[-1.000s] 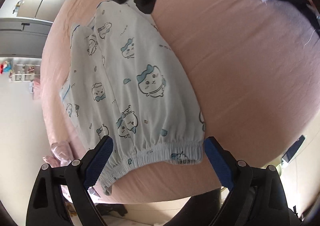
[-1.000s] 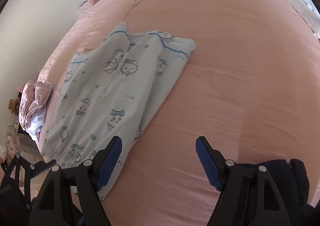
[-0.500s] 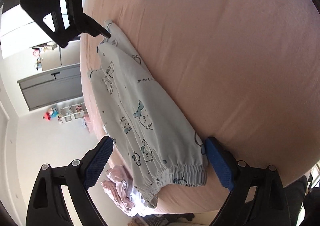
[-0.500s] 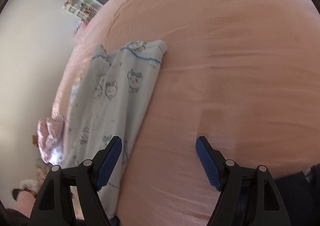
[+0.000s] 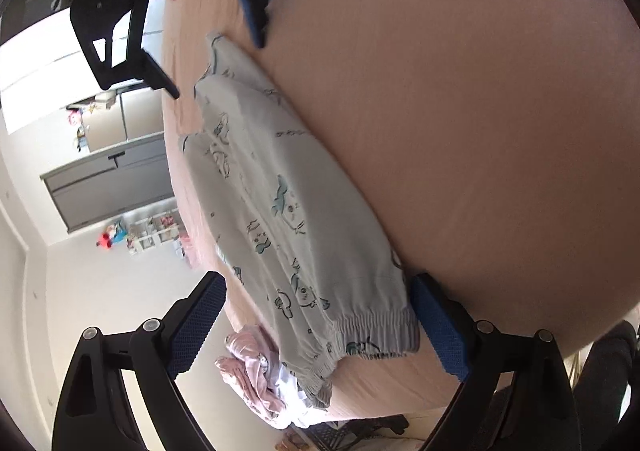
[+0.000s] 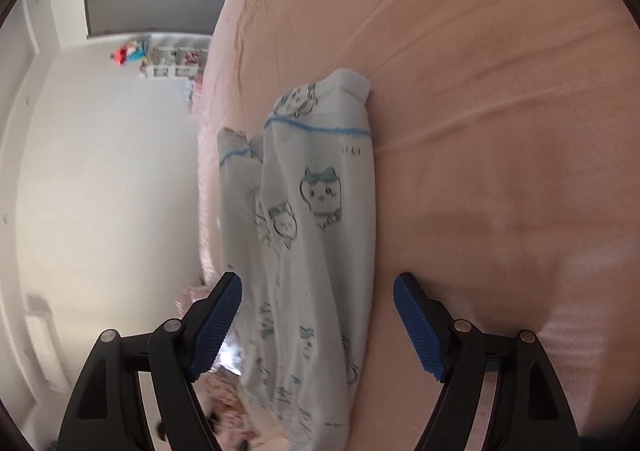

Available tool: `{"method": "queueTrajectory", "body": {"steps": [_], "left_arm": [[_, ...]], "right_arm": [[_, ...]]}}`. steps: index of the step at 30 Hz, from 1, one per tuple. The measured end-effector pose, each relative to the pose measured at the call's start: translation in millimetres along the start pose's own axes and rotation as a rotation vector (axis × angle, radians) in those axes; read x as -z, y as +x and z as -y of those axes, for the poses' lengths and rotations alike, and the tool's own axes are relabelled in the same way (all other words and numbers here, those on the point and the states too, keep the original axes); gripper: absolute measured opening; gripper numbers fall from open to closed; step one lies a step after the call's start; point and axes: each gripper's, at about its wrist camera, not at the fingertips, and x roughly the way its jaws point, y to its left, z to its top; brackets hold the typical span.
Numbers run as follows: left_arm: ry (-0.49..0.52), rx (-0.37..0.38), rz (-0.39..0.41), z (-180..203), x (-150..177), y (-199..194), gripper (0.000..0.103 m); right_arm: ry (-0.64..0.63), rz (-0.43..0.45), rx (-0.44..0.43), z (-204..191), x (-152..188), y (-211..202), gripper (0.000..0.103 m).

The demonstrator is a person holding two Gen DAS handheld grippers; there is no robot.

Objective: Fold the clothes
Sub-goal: 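Grasp the garment's side edge with the right gripper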

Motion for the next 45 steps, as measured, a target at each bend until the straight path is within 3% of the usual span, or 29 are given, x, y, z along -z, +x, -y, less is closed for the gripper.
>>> {"method": "queueTrajectory", "body": {"steps": [5, 8, 15, 19, 28, 30, 31, 33, 34, 36, 39, 45], "left_arm": [[0.003, -0.004, -0.027, 5.0, -13.9, 6.1, 0.094], [-0.002, -0.008, -0.058, 1.0, -22.9, 12.2, 0.103], [-0.15, 0.19, -0.109, -44.1, -16.2, 25.3, 0.103], [-0.166, 0.122, -0.143, -46.9, -10.0, 27.6, 0.103], [-0.026, -0.065, -0.054, -16.8, -4.0, 10.9, 0.103], [-0.016, -0.081, -0.045, -15.9, -3.8, 8.7, 0.103], [-0.018, -0.082, -0.043, -17.1, -3.0, 10.2, 0.103], [-0.022, -0.081, -0.04, -20.2, -1.2, 13.5, 0.103], [-0.024, -0.08, -0.037, -21.4, -0.6, 13.5, 0.103], [-0.032, -0.072, -0.029, -23.0, 1.0, 10.2, 0.103], [-0.04, -0.062, -0.02, -27.0, 2.4, 10.5, 0.103], [-0.016, -0.102, -0.007, -37.0, -1.1, 39.9, 0.103]], "right_arm": [[0.044, 0.004, -0.061, -1.0, -20.0, 11.3, 0.078], [0.046, 0.002, -0.054, -4.4, -29.8, 13.8, 0.078], [0.051, -0.001, -0.039, -12.2, -52.7, 19.9, 0.078], [0.054, -0.002, -0.032, -16.3, -65.3, 23.1, 0.078], [0.003, 0.021, -0.028, -2.8, -55.0, 8.9, 0.074], [0.013, 0.039, -0.033, 7.9, -51.8, 5.4, 0.065], [0.029, 0.049, -0.044, 17.5, -50.0, 2.6, 0.05], [0.061, 0.07, -0.066, 36.5, -46.3, -3.0, 0.006], [0.076, 0.08, -0.077, 46.1, -44.5, -5.8, 0.0], [0.079, 0.093, -0.125, 55.2, -42.6, -9.1, 0.0], [0.05, 0.083, -0.022, 43.9, -43.6, -4.6, 0.0], [0.038, 0.094, -0.024, 42.0, -41.8, -3.9, 0.0]]}}
